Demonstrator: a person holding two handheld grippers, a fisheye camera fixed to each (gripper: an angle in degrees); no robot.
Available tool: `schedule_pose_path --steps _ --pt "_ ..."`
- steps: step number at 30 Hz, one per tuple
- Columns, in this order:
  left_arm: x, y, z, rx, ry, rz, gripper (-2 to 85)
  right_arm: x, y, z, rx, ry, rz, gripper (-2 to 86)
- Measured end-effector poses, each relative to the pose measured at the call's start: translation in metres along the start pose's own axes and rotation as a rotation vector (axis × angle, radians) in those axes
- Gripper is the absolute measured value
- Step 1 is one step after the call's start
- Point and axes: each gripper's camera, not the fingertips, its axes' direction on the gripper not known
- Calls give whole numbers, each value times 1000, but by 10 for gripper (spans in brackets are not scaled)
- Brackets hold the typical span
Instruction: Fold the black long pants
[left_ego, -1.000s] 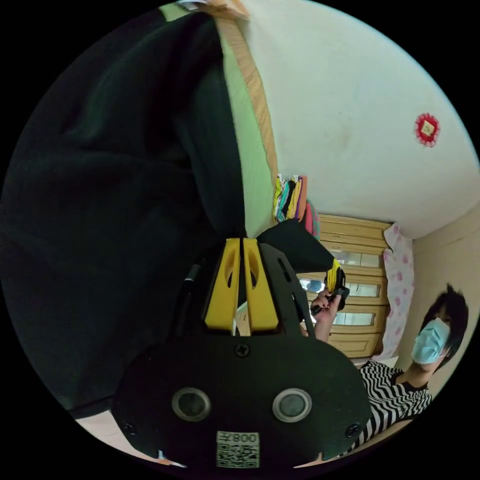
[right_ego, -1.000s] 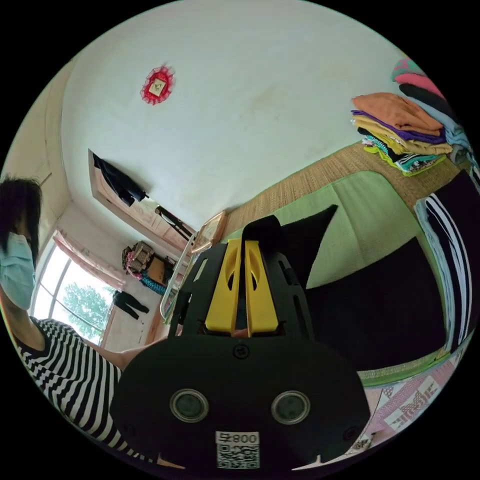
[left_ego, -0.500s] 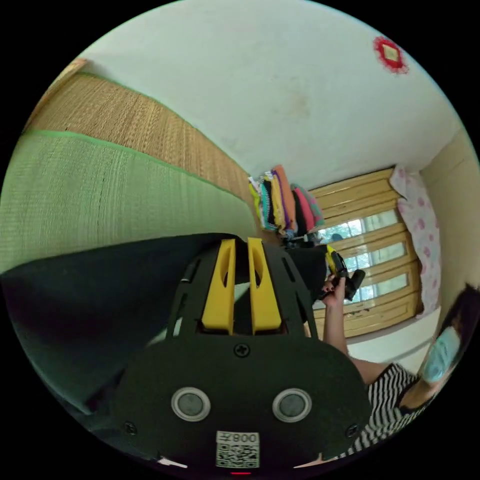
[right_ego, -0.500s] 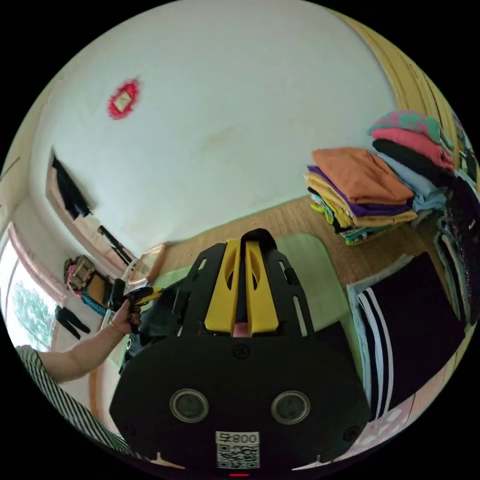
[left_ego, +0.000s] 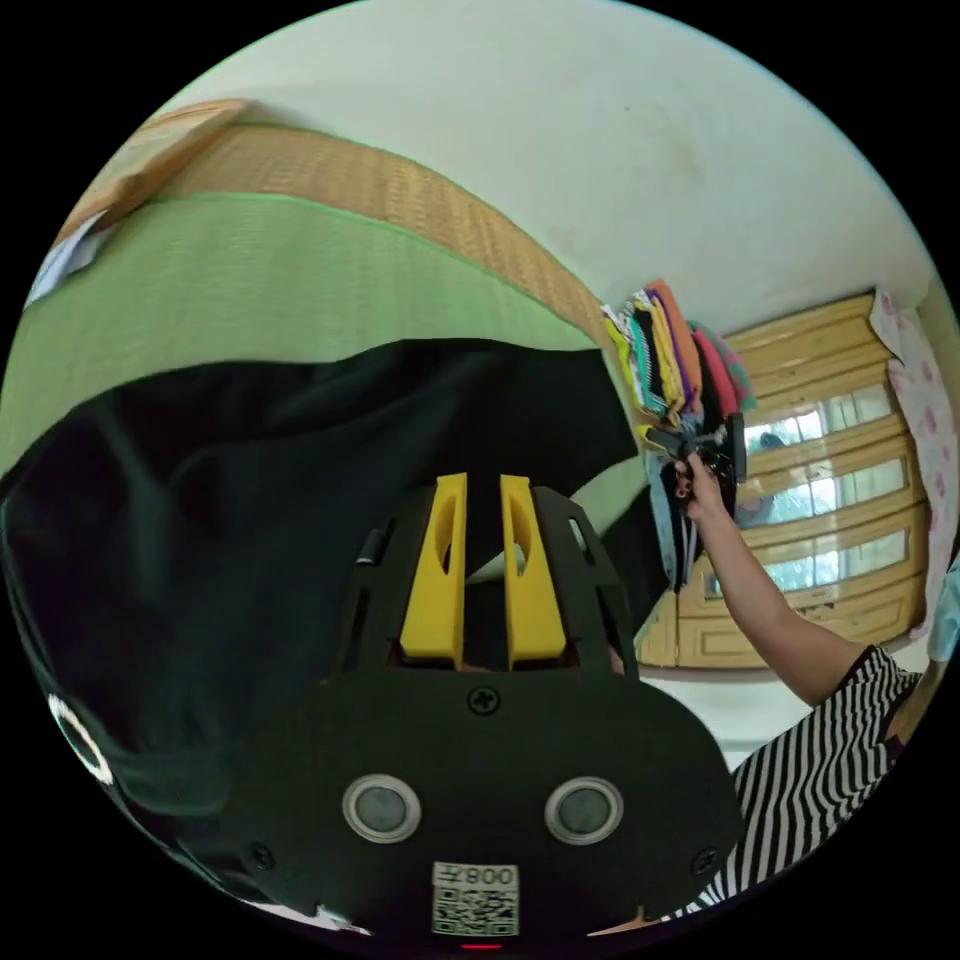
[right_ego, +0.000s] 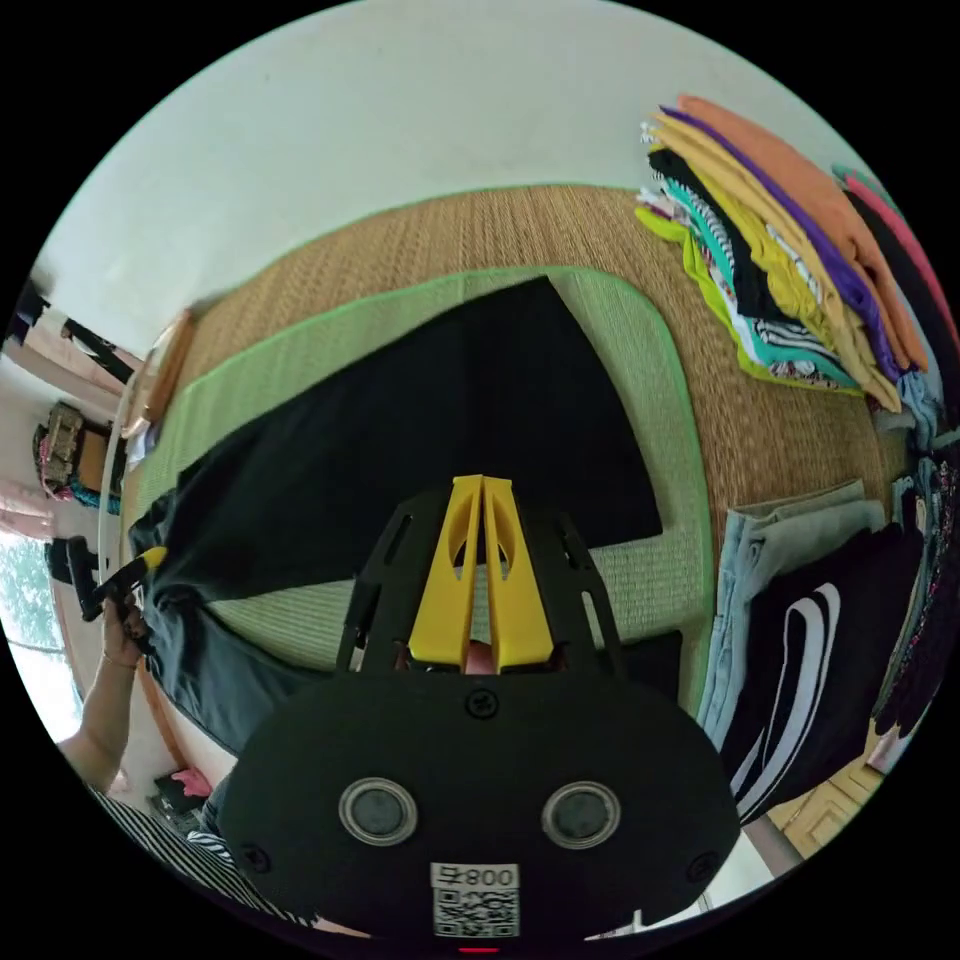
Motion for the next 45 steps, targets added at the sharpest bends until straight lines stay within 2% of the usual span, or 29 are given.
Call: schedule_pose_path --steps 2,4,7,12,16,20,23,25,28,32,35,40,45 --pt "-13 17 -17 66 -87 -67 52 1 -4 13 -45 38 20 -4" --pt "-31 37 -34 131 -186 -183 39 1 -4 6 -2 -30 29 -3" --pt "-49 51 -40 128 -337 -291 18 -6 4 -5 16 -42 34 -2" --pt "-64 52 -40 153 -272 -311 7 -10 30 -28 32 7 76 -1" --pt "-52 39 -34 51 -420 -186 3 -17 39 -47 31 -24 140 0" --pt "-48 44 -42 93 -403 -152 2 -49 35 -70 59 15 118 0" --pt "-61 48 -46 117 -408 -178 2 -91 27 -87 96 -13 44 0" --pt "-85 42 -38 42 -440 -232 2 -133 19 -92 97 -54 -31 0" --pt "-102 31 -40 84 -400 -248 2 -192 10 -95 80 -161 -137 0" --pt "-106 21 -36 55 -464 -198 2 -286 14 -95 13 -245 -340 1" --pt "-104 34 -41 53 -421 -135 1 -368 33 -99 -47 -354 -506 1" --pt "-113 118 -63 26 -361 -165 1 -492 76 -108 -149 -492 -714 1" --pt "-149 202 -72 -9 -448 -355 1 -575 106 -101 -273 -416 -873 1"
